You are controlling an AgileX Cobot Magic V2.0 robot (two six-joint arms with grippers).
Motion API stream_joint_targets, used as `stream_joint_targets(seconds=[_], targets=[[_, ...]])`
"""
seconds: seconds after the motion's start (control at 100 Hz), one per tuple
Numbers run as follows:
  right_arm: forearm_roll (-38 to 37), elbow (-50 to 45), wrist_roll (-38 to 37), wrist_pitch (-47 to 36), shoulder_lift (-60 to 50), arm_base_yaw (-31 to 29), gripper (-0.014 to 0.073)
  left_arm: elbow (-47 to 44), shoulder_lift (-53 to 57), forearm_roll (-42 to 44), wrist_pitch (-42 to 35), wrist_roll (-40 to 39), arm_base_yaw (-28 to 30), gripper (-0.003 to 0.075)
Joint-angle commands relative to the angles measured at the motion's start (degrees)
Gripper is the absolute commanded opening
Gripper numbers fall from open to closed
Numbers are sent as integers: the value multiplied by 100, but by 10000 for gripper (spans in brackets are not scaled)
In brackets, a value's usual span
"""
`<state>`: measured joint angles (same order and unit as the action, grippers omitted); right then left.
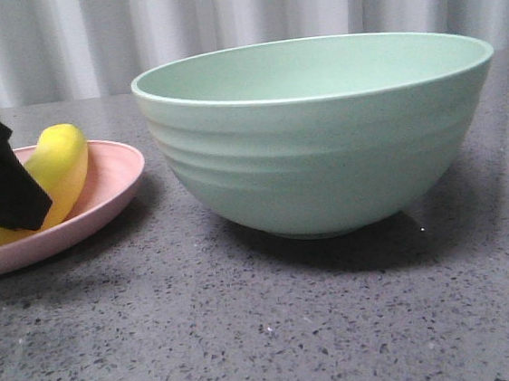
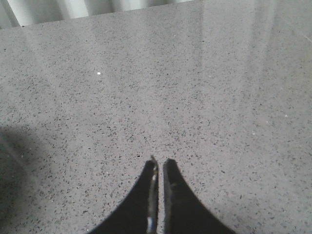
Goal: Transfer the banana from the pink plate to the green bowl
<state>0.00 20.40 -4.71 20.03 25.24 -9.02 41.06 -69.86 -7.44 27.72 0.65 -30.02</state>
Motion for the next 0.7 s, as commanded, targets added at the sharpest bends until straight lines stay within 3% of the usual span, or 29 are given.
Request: stream_joint_targets(seconds=[0.0,0.38,0.69], targets=[[0,215,24,-385,72,-38,-64,197,92,-58,-284,11,-32,381],[0,215,24,-290,72,-38,-64,210,92,-58,-392,11,-32,133],[0,990,214,1032,164,448,-64,757,430,-116,-42,329,-32,120]])
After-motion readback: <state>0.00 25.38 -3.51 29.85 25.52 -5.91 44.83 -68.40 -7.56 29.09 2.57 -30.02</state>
